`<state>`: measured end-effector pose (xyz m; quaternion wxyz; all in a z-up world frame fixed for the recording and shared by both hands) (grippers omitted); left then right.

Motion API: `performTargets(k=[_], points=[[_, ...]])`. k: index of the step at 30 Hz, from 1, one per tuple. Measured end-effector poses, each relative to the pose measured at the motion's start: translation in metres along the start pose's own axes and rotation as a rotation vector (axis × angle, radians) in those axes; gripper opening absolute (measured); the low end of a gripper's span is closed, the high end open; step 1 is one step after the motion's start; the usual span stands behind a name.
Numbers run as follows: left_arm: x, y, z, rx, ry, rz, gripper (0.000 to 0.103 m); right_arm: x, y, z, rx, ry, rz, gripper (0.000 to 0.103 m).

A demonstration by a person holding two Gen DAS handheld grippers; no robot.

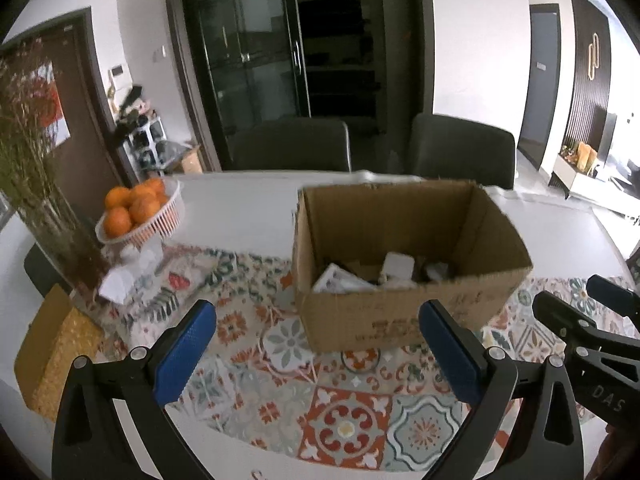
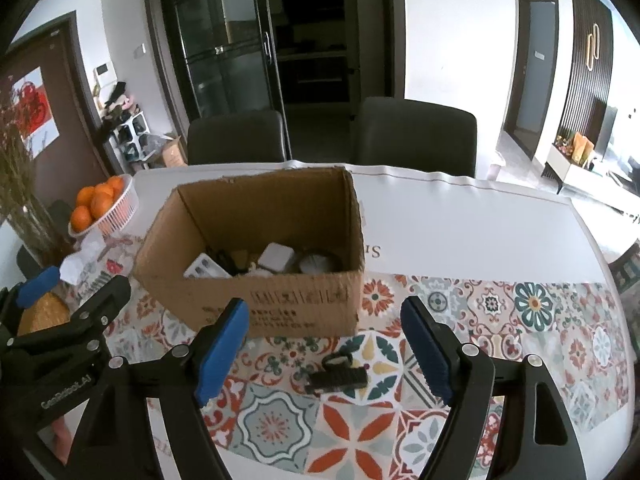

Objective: Organize rigid objects
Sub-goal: 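Move the right tool toward the black rectangular device with strap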

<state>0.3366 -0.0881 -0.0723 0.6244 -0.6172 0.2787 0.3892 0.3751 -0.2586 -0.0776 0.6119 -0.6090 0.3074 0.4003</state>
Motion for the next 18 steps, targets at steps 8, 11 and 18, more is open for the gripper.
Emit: performTargets(k=[8,11,18], points=[[0.022,0.027,-0.006,-0.035,-0.006,0.082,0.103,0.021,0.022,-0.006,-0.018,-0.026,0.048,0.079],[0.029,0.035,-0.009,-0.039,-0.011,0.103,0.103,0.031,0.029,-0.010,-0.022,-0.034,0.073,0.079],[0.047,0.047,-0.016,-0.029,-0.037,0.148,0.103,0.057,0.042,-0.016,-0.040,-0.056,0.138,0.079]])
Point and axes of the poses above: each gripper's, at about its wrist camera, not at the fingertips, and x roughly the way its jaws point, z to its left, y to its underside, the point moved 1 cm from there along x, roughly the way its jaws point, and after that the axes turned 13 degrees about z, right-handed, at the moved point
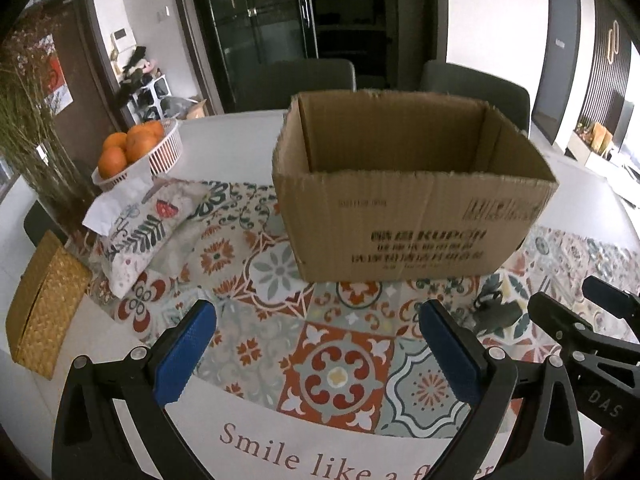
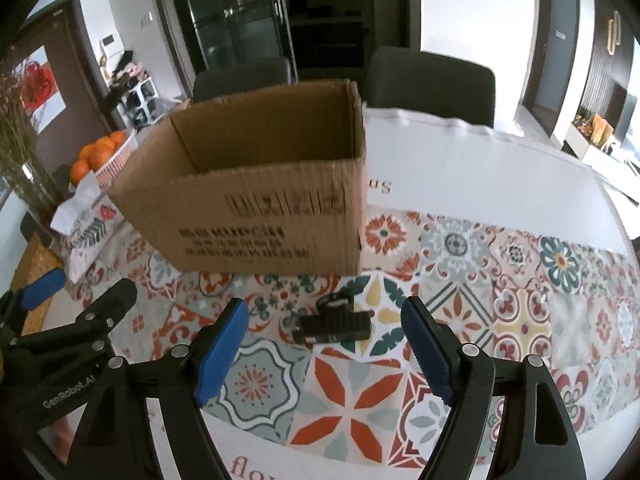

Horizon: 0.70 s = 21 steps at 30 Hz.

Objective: Organize rigid objects
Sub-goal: 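Move the right tool toward the black rectangular device with strap, then close the right tool on the black rectangular device and lift it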

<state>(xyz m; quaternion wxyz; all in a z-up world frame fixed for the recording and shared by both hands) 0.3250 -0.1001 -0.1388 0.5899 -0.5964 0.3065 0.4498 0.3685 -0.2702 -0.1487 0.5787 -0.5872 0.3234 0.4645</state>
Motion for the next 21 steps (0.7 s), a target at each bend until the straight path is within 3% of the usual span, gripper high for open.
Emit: performTargets(k=[21], points=[[0.058,0.011,-0.010,0.005,-0.046,0.133,0.103,0.071,0.001,-0.006,-0.092,-0.024,0.163,0.082]])
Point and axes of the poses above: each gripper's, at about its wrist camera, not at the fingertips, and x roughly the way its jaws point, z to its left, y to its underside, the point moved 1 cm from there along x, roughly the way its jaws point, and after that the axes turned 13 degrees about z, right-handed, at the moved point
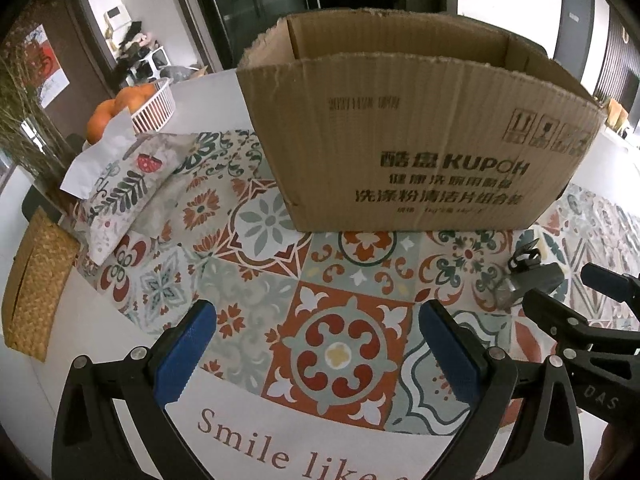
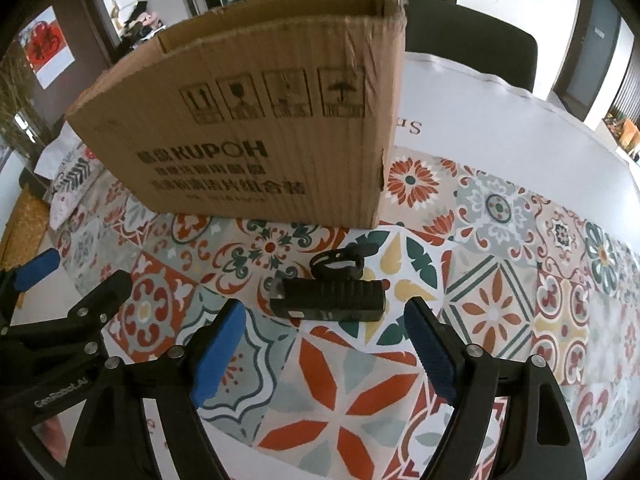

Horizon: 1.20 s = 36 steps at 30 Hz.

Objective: Organize rigid objects
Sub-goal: 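Close the right tool on the black rectangular device and lift it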

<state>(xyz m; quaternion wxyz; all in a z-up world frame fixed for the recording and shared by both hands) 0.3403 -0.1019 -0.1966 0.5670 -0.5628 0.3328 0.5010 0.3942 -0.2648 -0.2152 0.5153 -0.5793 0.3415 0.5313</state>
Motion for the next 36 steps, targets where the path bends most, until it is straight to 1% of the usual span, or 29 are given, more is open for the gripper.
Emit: performTargets(k=[9,18,21,25,30,36], points=[[0.020,-0.002,-0.004,0.013,-0.012,0.043,0.103,0.027,-0.003,-0.004,0.013,-0.003,0.036,0.082],[0.034,-0.006,-0.003,0.016,-0.028,0.060,0.103,0.039,-0.010,-0.004,0.004,0.002,0.035,0.082],[0.035,-0.005,-0.003,0.019,-0.032,0.062,0.103,0.040,-0.010,-0.004,-0.007,0.008,0.024,0.082],[0.036,-0.005,-0.002,0.022,-0.033,0.063,0.103,0.042,-0.010,0.002,-0.022,0.009,0.022,0.074],[0.037,-0.004,-0.002,0.031,-0.033,0.061,0.103,0.039,-0.009,0.006,-0.025,0.015,0.012,0.074],[0.030,-0.001,0.000,0.044,-0.027,0.045,0.103,0.034,0.004,0.003,0.000,0.014,-0.001,0.074]])
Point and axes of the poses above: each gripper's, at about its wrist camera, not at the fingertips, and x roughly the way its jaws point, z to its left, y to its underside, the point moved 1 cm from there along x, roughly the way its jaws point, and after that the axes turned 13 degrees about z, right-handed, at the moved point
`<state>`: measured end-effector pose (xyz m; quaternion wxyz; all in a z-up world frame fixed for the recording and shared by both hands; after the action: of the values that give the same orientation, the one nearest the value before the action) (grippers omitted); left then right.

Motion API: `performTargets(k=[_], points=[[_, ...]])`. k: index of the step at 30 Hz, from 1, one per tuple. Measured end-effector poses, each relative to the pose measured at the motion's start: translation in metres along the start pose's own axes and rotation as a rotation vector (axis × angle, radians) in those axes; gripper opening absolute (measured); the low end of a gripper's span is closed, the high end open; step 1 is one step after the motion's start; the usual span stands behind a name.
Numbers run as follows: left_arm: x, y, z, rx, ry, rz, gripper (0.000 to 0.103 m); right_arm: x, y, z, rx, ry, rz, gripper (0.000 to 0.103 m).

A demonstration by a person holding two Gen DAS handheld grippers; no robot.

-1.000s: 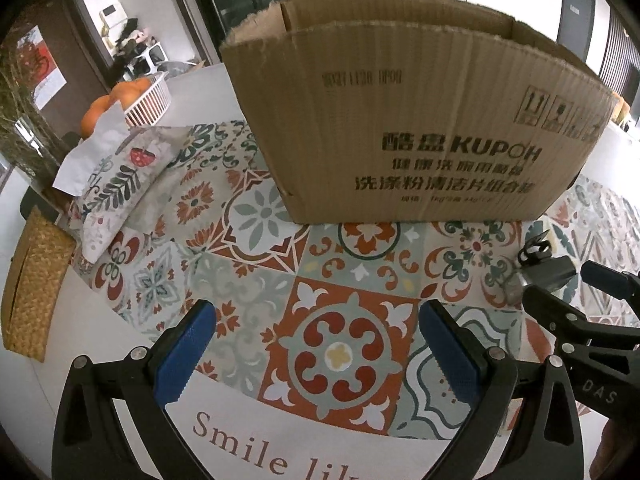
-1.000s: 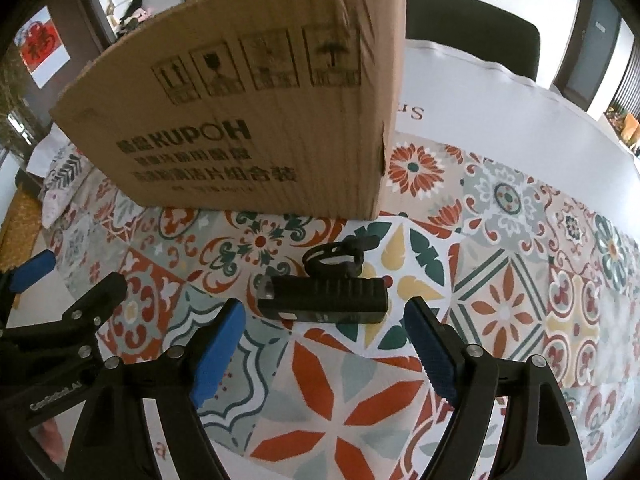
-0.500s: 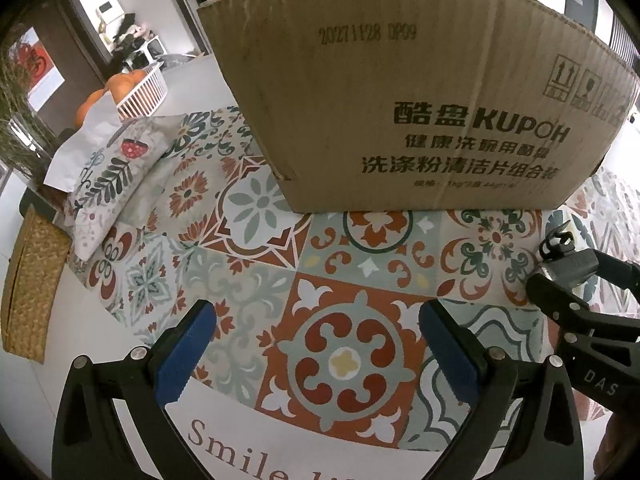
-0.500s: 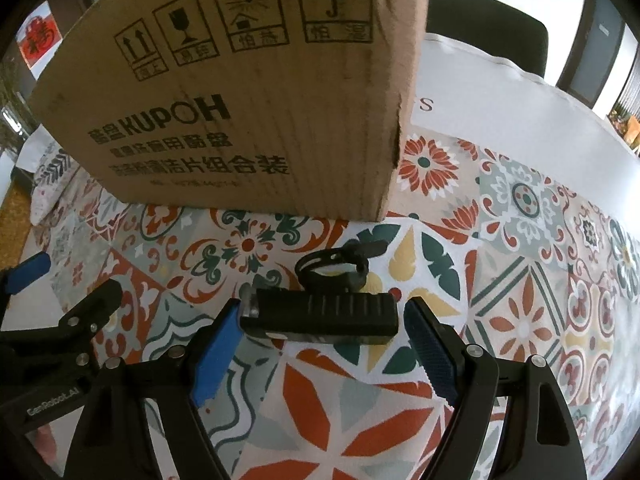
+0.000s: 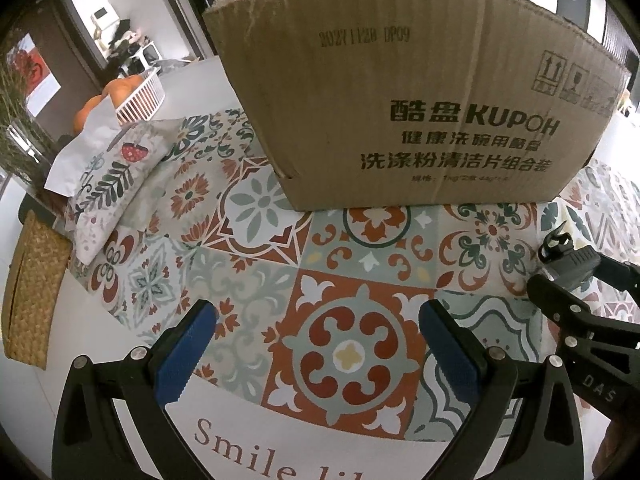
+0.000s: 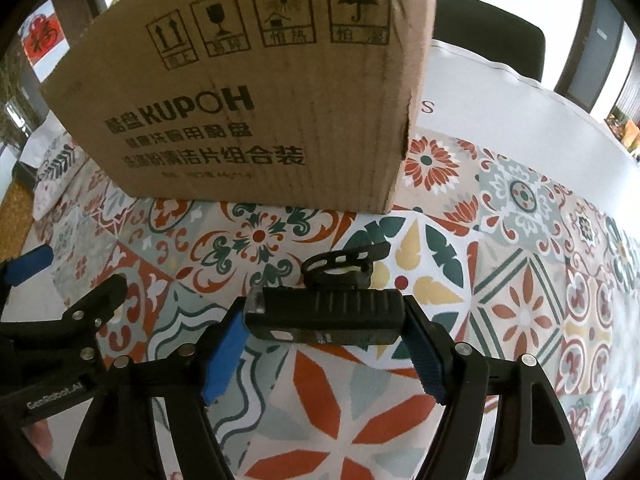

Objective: Organize rigid objects
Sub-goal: 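Close the right tool on the black rectangular device and lift it, then carry the black rectangular device over the box with the right tool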

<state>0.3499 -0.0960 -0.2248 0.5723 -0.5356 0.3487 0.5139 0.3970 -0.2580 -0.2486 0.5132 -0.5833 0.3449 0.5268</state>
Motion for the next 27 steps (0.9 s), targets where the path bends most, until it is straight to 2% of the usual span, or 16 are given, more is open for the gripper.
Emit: performTargets(k=[14,27], points=[[-0.031,0.004,0.016,0.023,0.020,-0.072,0.103,-0.041,0.016,0.015,0.058,0.018,-0.068,0.074],[-0.061,0.005,0.045,0.045,0.036,-0.151,0.103,-0.078,0.013,0.040,0.097,0.067,-0.140,0.074]])
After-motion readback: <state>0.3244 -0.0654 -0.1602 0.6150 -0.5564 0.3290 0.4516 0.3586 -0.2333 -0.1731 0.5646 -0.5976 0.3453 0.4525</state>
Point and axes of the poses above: each gripper's, at about its wrist camera, not at the fingertips, and x roughly the way its jaws point, z to its left, y to its underside, the point moved 1 cm from there along x, roughly the way its jaws point, and after that the axes turned 13 degrees about z, right-handed, at the moved point
